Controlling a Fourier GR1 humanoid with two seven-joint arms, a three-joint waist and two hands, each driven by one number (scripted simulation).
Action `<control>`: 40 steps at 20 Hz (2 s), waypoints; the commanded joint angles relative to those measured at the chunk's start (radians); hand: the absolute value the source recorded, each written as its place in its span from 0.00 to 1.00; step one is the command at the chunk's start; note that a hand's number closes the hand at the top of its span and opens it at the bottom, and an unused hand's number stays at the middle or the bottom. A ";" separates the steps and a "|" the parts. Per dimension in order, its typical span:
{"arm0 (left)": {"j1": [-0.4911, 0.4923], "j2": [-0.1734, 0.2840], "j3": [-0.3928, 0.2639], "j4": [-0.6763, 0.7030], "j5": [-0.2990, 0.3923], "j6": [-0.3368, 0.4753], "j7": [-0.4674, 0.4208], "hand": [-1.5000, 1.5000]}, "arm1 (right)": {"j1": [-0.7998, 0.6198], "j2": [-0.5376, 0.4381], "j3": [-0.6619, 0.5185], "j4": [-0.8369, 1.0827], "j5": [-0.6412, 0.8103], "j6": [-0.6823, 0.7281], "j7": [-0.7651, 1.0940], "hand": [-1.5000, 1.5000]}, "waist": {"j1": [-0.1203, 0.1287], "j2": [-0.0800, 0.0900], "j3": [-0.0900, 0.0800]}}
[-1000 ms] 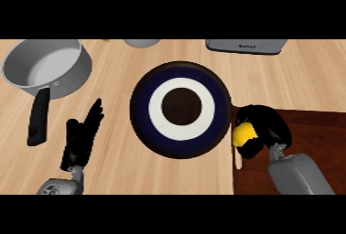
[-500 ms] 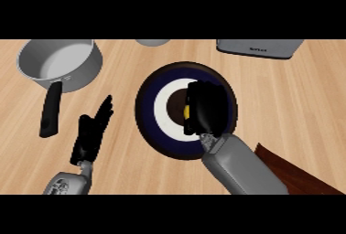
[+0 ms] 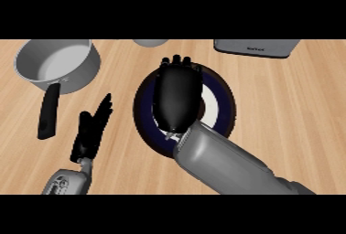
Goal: Pick the lemon from the tray and place it in the plate
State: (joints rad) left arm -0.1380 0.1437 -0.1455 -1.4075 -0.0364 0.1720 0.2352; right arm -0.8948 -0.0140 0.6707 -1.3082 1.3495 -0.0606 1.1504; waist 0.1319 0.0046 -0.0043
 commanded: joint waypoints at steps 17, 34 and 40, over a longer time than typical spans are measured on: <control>0.048 0.015 0.045 -0.028 0.004 0.023 -0.015 0.50 | -0.053 0.013 -0.045 0.253 -0.101 -0.139 0.291 1.00 | -0.063 0.005 0.004; 0.101 0.023 0.070 -0.043 0.020 -0.008 -0.023 0.50 | -0.020 0.013 -0.011 0.339 -0.555 -0.322 -0.004 0.00 | -0.094 -0.001 0.004; 0.113 0.011 0.068 -0.059 0.010 0.019 -0.034 0.50 | 0.063 0.014 -0.098 0.113 -0.494 -0.655 -0.158 0.00 | -0.116 -0.010 0.007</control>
State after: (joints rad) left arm -0.0621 0.1584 -0.0756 -1.4446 -0.0257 0.1863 0.2211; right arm -0.8630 -0.0071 0.6084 -1.0970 0.8466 -0.5040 0.9904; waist 0.0270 0.0003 0.0014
